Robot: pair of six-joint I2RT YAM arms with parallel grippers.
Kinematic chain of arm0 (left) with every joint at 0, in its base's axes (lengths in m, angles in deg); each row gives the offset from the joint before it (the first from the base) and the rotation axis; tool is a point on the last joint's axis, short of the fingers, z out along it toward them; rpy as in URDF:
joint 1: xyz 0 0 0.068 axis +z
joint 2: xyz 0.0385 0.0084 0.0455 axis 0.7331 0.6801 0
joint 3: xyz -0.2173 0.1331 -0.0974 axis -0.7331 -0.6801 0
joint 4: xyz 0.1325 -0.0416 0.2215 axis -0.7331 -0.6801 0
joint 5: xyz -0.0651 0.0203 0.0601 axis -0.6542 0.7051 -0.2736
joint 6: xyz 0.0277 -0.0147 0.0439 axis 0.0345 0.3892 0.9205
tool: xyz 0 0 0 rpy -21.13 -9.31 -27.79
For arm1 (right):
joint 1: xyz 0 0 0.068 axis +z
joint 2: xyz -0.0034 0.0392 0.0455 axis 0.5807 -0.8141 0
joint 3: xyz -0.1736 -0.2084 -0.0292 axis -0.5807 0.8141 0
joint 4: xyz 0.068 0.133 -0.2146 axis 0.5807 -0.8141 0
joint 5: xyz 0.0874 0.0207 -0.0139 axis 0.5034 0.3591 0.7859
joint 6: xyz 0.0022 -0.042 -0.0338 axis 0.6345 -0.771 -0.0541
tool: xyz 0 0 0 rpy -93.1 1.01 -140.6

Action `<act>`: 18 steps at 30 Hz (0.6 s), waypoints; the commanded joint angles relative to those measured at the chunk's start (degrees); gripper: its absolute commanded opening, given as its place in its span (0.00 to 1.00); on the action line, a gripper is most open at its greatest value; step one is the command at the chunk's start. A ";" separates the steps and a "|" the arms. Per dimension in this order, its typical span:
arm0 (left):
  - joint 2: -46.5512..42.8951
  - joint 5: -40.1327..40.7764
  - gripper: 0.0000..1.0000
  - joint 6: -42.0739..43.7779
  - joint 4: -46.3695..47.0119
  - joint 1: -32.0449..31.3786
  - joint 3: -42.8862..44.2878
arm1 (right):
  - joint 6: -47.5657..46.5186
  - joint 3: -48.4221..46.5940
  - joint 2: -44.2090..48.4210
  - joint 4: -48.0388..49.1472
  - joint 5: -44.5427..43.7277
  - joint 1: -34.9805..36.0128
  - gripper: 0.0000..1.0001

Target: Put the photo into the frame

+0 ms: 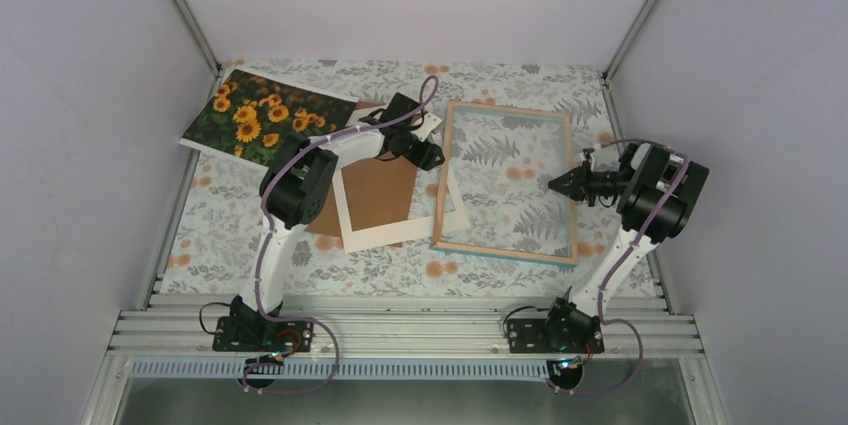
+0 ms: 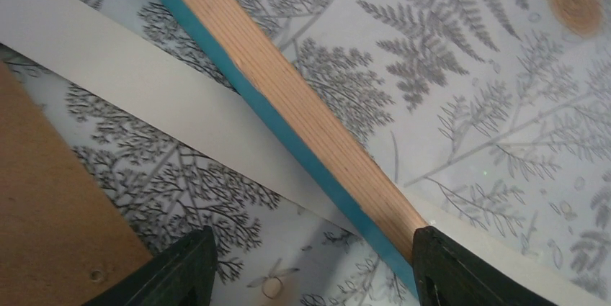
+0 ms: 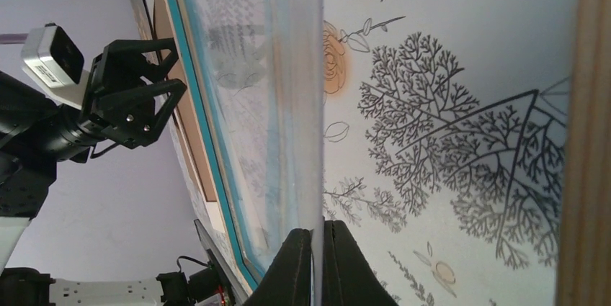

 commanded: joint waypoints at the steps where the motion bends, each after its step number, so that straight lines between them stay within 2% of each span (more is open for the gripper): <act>1: 3.96 6.12 0.66 0.16 -3.84 0.18 2.94 | 1.14 -1.99 -2.99 0.41 3.60 1.68 0.04; 10: 4.97 6.35 0.63 -0.11 -5.54 0.57 4.82 | 0.25 -1.12 -0.84 -2.27 11.94 1.72 0.04; 18: 5.21 5.62 0.62 -0.46 -6.38 0.85 5.24 | 3.60 1.33 0.56 -1.07 13.13 1.48 0.04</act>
